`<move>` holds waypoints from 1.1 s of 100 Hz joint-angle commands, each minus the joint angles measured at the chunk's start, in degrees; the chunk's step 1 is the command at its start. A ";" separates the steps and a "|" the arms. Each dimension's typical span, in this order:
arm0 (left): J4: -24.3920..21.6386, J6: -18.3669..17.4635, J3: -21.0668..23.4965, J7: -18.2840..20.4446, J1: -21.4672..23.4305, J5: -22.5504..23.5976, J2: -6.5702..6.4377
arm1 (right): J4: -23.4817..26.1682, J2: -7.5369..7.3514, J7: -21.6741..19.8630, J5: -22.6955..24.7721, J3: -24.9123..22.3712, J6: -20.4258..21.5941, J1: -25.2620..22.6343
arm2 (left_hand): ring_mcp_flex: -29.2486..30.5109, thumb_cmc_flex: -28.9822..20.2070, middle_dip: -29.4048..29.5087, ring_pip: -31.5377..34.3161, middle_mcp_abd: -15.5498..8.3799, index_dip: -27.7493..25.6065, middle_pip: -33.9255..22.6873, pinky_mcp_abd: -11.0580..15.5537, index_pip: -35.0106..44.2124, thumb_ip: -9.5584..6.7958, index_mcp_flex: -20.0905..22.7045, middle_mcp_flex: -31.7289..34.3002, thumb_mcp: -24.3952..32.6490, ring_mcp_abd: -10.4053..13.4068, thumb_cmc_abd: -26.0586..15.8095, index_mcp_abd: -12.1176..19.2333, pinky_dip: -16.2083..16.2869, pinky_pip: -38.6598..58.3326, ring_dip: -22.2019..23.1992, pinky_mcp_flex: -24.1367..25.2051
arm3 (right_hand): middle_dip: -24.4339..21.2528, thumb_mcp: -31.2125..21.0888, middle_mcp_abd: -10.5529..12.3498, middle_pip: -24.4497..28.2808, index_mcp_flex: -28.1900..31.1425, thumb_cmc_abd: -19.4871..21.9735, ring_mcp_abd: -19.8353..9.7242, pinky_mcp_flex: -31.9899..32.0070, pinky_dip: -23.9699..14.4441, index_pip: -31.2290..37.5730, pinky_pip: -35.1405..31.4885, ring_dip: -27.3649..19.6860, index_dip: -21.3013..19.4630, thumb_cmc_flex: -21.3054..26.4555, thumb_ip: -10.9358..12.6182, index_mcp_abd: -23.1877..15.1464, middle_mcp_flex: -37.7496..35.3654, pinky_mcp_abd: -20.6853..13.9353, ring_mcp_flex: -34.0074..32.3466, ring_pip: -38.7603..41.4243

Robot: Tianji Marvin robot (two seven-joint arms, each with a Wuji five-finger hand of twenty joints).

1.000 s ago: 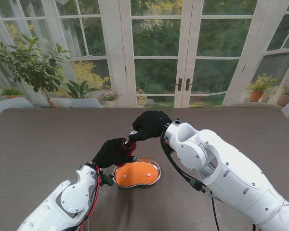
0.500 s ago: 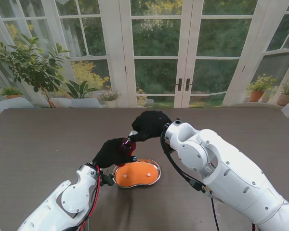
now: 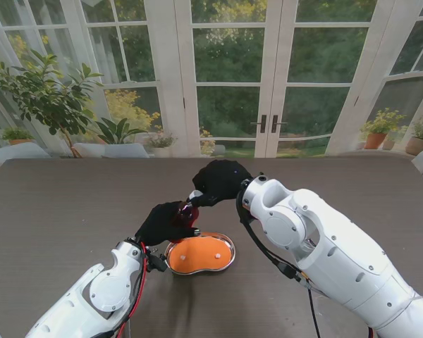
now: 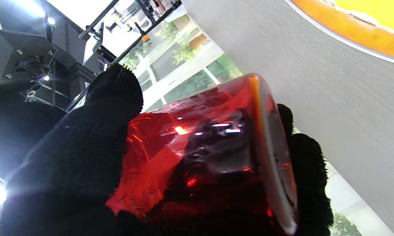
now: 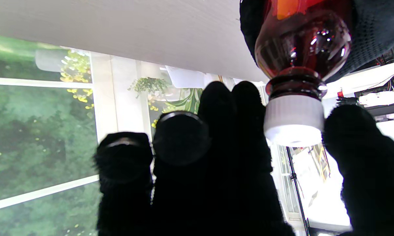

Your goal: Collect the cotton balls from the tray into a sample bottle

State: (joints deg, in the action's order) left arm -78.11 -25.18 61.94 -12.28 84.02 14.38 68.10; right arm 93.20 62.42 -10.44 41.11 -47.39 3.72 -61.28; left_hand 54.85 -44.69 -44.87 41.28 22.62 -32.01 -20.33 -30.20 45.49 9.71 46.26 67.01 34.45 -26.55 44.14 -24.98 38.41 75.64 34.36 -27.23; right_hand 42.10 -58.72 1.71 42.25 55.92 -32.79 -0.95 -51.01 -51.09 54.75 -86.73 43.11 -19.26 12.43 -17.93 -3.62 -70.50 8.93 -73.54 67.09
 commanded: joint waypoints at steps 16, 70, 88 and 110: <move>-0.20 0.19 0.13 0.94 0.30 -0.04 0.32 | 0.20 0.38 -0.14 -1.01 -0.56 -0.15 -0.53 | 0.07 -10.46 0.41 0.95 -5.54 -1.94 -0.35 1.40 9.03 -0.72 4.52 3.29 8.29 -0.67 -11.86 12.49 0.56 -1.64 0.96 2.73 | 1.66 -7.40 2.71 2.09 -0.94 0.77 -2.27 -0.97 0.35 6.44 -3.47 0.96 -1.39 5.52 0.05 -7.55 -2.81 -0.94 -2.14 2.33; -0.84 0.63 0.85 1.28 0.88 0.20 0.11 | 0.29 0.55 0.43 -2.71 -2.50 -1.15 -1.63 | 0.05 -10.43 0.45 0.95 -5.55 -1.92 -0.32 1.42 8.94 -0.72 4.55 3.29 8.24 -0.66 -11.88 12.45 0.61 -1.56 0.94 2.66 | 2.24 -8.18 2.10 2.73 -1.67 -0.31 -2.30 -1.13 0.51 7.98 -3.45 1.11 -0.77 5.97 -0.30 -7.51 -2.39 -0.60 -2.09 3.22; -1.30 0.76 1.42 1.28 1.34 0.49 0.01 | 0.38 0.55 0.64 -2.54 -3.57 -1.99 -2.07 | 0.06 -10.50 0.43 0.96 -5.53 -1.94 -0.31 1.47 8.90 -0.74 4.52 3.28 8.29 -0.69 -11.87 12.44 0.60 -1.60 0.93 2.70 | 2.23 -8.38 2.00 2.71 -1.85 -0.54 -2.10 -1.11 0.55 8.24 -3.45 1.08 -0.48 6.11 -0.37 -7.47 -2.22 -0.58 -2.08 3.27; -1.87 0.77 2.23 0.99 1.94 0.98 -0.07 | 0.11 0.29 0.53 -0.74 -5.27 -3.67 -2.59 | 0.08 -10.54 0.36 0.95 -5.53 -1.97 -0.34 1.49 8.92 -0.75 4.58 3.33 8.28 -0.64 -11.81 12.48 0.60 -1.60 0.92 2.68 | 2.19 -8.33 2.03 2.69 -1.96 -0.55 -2.18 -1.01 0.58 8.35 -3.40 0.98 -0.19 6.07 -0.44 -7.67 -2.15 -0.45 -2.08 3.18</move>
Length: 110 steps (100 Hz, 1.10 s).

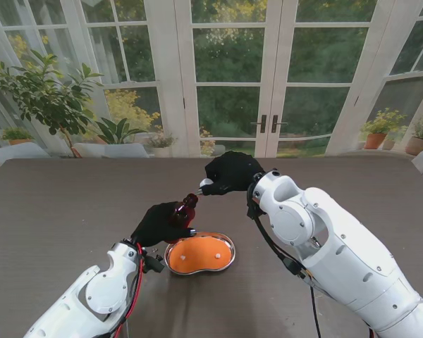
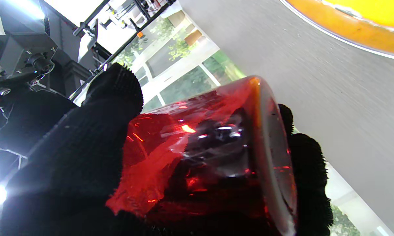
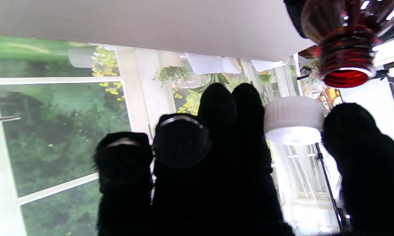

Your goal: Collect the cotton balls from the tray into a sample bottle

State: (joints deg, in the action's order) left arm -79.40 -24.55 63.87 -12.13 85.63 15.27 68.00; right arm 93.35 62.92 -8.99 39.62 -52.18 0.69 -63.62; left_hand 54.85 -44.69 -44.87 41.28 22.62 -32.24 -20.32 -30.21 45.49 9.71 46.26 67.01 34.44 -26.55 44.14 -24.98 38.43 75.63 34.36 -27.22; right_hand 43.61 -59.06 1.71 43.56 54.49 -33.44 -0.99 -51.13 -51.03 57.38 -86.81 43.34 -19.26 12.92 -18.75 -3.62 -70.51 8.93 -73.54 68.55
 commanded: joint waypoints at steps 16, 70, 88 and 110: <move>-1.14 0.07 0.92 0.43 0.67 0.53 0.02 | -1.69 -0.64 -1.53 2.85 -1.94 -1.06 -0.42 | 0.09 -10.49 0.36 0.95 -5.63 -1.76 -0.32 1.50 8.93 -0.74 4.57 3.33 8.23 -0.60 -11.88 12.62 0.57 -1.57 0.91 2.61 | 0.63 -7.96 1.94 1.33 -0.53 0.10 -2.05 -0.81 0.56 5.77 -3.23 0.63 -0.02 5.58 0.38 -7.60 -2.06 -0.44 -2.06 1.52; -1.89 0.41 2.20 -0.61 1.42 1.31 0.08 | -13.92 -1.87 -1.35 8.39 -2.77 0.09 0.68 | 0.11 -10.57 0.43 0.99 -5.46 -1.76 -0.29 1.39 8.90 -0.78 4.61 3.34 8.13 -0.72 -11.91 12.41 0.59 -1.54 0.92 2.62 | 0.49 -8.35 1.88 1.27 -0.36 -0.32 -1.60 -0.38 0.74 5.91 -2.73 0.17 0.40 5.38 0.36 -7.86 -2.05 -0.08 -2.03 0.66; -2.17 0.75 2.33 -0.68 1.70 1.41 0.07 | -18.79 -2.08 0.49 9.83 -0.82 2.03 1.72 | 0.09 -10.55 0.47 0.99 -5.52 -1.76 -0.33 1.37 8.87 -0.78 4.59 3.37 8.06 -0.72 -11.98 12.34 0.60 -1.55 0.91 2.65 | 0.44 -8.80 2.05 1.34 -0.34 -0.49 -1.65 -0.48 0.87 6.10 -2.62 0.09 0.55 5.03 0.29 -8.12 -2.02 -0.23 -2.08 0.49; -2.54 1.13 2.59 -0.82 2.06 1.58 0.06 | -24.70 -2.46 3.17 11.96 2.56 4.64 3.38 | 0.14 -10.57 0.53 1.01 -5.36 -1.77 -0.33 1.39 8.86 -0.79 4.62 3.36 8.11 -0.76 -11.96 12.39 0.60 -1.55 0.91 2.68 | 0.32 -8.99 2.47 1.41 -0.43 -0.23 -2.15 -0.72 1.07 6.34 -2.64 0.10 0.89 4.57 0.15 -8.67 -2.01 -0.54 -2.07 0.53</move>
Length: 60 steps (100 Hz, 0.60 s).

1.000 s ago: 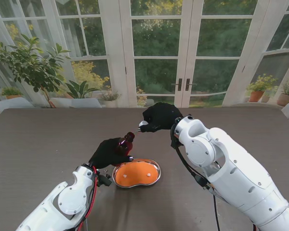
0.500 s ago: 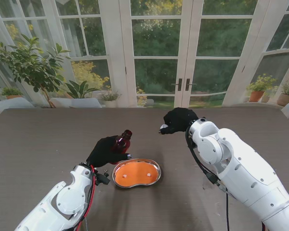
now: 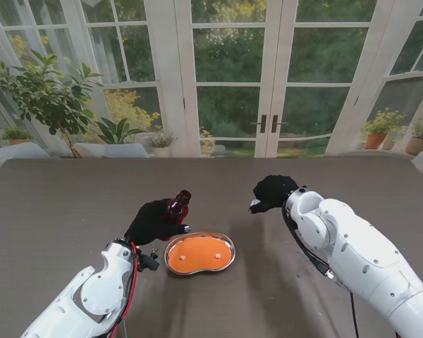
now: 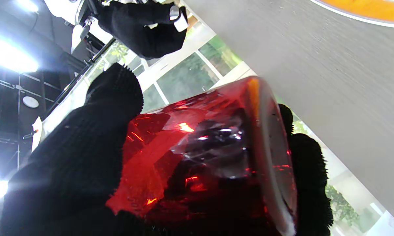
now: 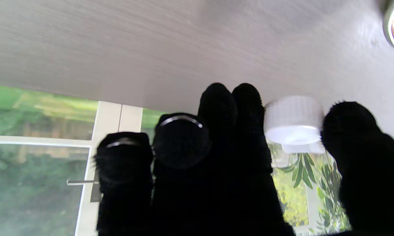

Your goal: Collect the cotton balls from the tray into a sample bottle

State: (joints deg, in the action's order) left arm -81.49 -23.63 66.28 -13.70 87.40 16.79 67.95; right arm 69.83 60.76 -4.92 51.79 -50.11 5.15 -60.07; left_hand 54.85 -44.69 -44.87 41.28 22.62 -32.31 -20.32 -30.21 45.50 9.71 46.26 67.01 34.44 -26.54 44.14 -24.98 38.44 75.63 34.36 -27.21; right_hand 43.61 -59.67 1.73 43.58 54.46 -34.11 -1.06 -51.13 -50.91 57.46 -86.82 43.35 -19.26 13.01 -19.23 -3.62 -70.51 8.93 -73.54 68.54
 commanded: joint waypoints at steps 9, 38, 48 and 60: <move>-0.54 0.30 0.30 0.67 0.40 0.15 0.11 | -3.12 -0.41 -0.22 0.02 1.61 0.64 0.37 | 0.15 -10.51 0.50 1.02 -5.53 -1.72 -0.38 1.36 8.88 -0.78 4.61 3.41 8.11 -0.73 -11.92 12.50 0.60 -1.55 0.92 2.65 | 0.30 -8.38 2.36 1.40 -0.42 0.59 -2.00 -0.72 0.97 6.22 -2.66 0.09 1.02 4.38 0.63 -8.59 -1.96 -0.49 -2.07 0.51; -0.88 0.66 0.64 0.59 0.82 0.27 0.08 | -9.17 -0.38 3.63 0.53 6.38 1.67 2.68 | 0.15 -10.50 0.51 1.01 -5.50 -1.71 -0.38 1.33 8.88 -0.77 4.63 3.37 8.16 -0.75 -11.93 12.40 0.61 -1.55 0.91 2.65 | 3.74 -8.17 2.62 6.09 0.58 1.34 -2.25 -0.72 1.19 6.10 -2.76 0.29 1.31 3.74 0.87 -8.47 -1.51 -0.52 -2.06 0.93; -0.97 0.71 0.77 0.58 0.94 0.30 0.07 | -10.93 -0.34 4.44 0.30 8.35 2.05 3.60 | 0.07 -10.50 0.49 0.97 -5.51 -1.73 -0.41 1.47 8.88 -0.77 4.58 3.42 8.18 -0.73 -11.90 12.46 0.61 -1.54 0.90 2.63 | 3.85 -8.06 2.61 5.94 0.54 1.39 -2.29 -0.66 1.22 5.91 -2.71 0.24 1.45 3.70 0.87 -8.47 -1.35 -0.53 -2.07 0.80; -1.17 0.87 0.92 0.62 1.15 0.27 0.05 | -12.65 -0.26 5.12 -0.12 10.46 2.39 4.58 | 0.12 -10.49 0.53 1.02 -5.39 -1.73 -0.38 1.33 8.89 -0.77 4.65 3.40 8.20 -0.79 -11.86 12.38 0.61 -1.55 0.93 2.64 | 4.02 -7.88 2.56 5.79 0.89 1.84 -2.27 -0.70 1.35 5.39 -2.59 0.23 1.88 3.49 1.04 -7.69 -1.29 -0.65 -2.11 0.79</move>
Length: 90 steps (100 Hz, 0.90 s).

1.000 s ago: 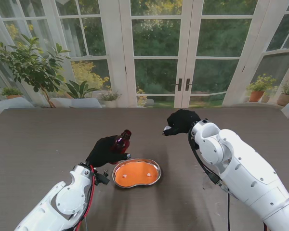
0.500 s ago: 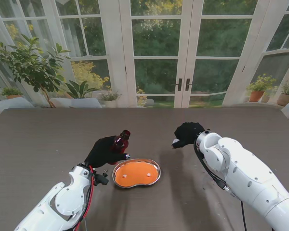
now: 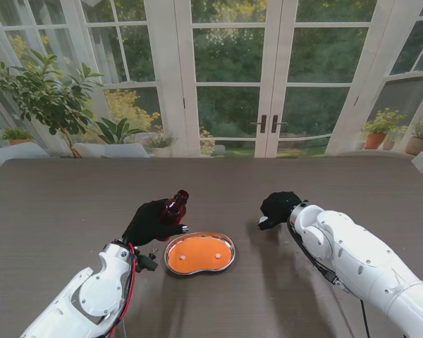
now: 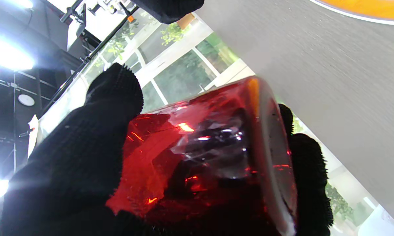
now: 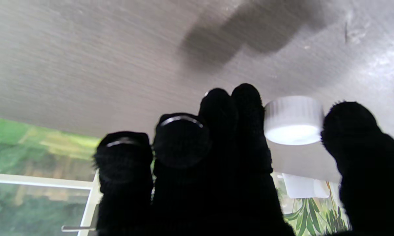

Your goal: Collect the cotton balls from the tray into a sample bottle

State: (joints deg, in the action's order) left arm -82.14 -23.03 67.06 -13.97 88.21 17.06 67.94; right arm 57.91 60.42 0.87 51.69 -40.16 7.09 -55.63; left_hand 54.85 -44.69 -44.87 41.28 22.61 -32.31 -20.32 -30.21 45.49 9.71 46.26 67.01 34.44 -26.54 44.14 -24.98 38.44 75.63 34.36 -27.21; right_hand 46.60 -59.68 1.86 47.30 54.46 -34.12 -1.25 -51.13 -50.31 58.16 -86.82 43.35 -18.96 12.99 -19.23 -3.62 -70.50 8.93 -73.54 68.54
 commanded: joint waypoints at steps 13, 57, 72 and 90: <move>-0.64 0.35 0.25 0.86 0.46 0.01 0.06 | -2.54 0.19 0.21 -0.37 2.82 0.68 1.28 | 0.07 -10.51 0.55 0.99 -5.44 -1.72 -0.37 1.26 8.87 -0.76 4.62 3.38 8.16 -0.81 -11.95 12.38 0.62 -1.56 0.92 2.64 | 1.25 -8.05 2.55 2.03 0.69 2.00 -2.52 -0.88 0.95 4.07 -2.55 0.27 1.81 3.28 1.26 -6.81 -1.18 -0.81 -2.11 0.84; -0.67 0.47 0.26 1.16 0.55 -0.20 0.01 | -6.32 0.65 1.31 -2.07 7.79 -0.01 3.56 | 0.04 -10.53 0.63 0.99 -5.26 -1.71 -0.36 1.24 8.82 -0.77 4.61 3.36 8.12 -0.92 -11.95 12.29 0.63 -1.60 0.92 2.73 | 0.77 -4.74 2.03 0.96 -0.44 4.27 -2.36 -0.12 1.43 -5.77 -2.21 -0.36 -5.78 -3.48 8.64 -2.60 2.11 -1.51 -2.12 -0.90; -0.56 0.46 0.21 1.19 0.50 -0.25 0.02 | -6.35 0.53 0.75 -2.08 8.16 -0.16 3.68 | 0.11 -10.52 0.60 1.03 -5.38 -1.72 -0.41 1.26 8.82 -0.78 4.65 3.42 8.17 -0.89 -11.91 12.33 0.66 -1.53 0.94 2.66 | 0.68 -3.84 1.83 0.97 -2.05 3.17 -2.59 0.48 1.42 -6.71 -1.90 -0.68 -7.16 -4.64 8.87 -1.58 3.26 -1.70 -2.08 -1.82; -0.40 0.36 0.14 1.21 0.40 -0.27 0.02 | -5.19 0.14 -0.97 -1.70 7.41 -0.49 3.15 | 0.09 -10.54 0.63 1.04 -5.32 -1.74 -0.40 1.24 8.86 -0.77 4.70 3.41 8.16 -0.87 -11.93 12.37 0.66 -1.53 0.94 2.66 | 0.61 -3.35 1.85 0.96 -3.35 1.07 -2.38 1.16 1.36 -7.15 -1.59 -0.94 -7.72 -5.05 8.67 -0.70 4.39 -1.87 -2.00 -2.71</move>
State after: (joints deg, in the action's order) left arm -82.47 -22.71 67.22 -13.84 88.60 16.94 67.85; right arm 52.14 60.88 1.57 49.49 -32.63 6.79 -51.74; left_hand 54.85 -44.70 -44.87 41.28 22.61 -32.31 -20.32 -30.21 45.50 9.71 46.26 67.01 34.44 -26.54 44.14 -24.98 38.49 75.63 34.37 -27.21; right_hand 47.22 -59.87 2.23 47.32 52.75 -31.44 -2.07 -50.22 -49.58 54.99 -86.82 43.11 -27.69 9.43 -13.14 -4.25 -66.88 8.58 -73.54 66.19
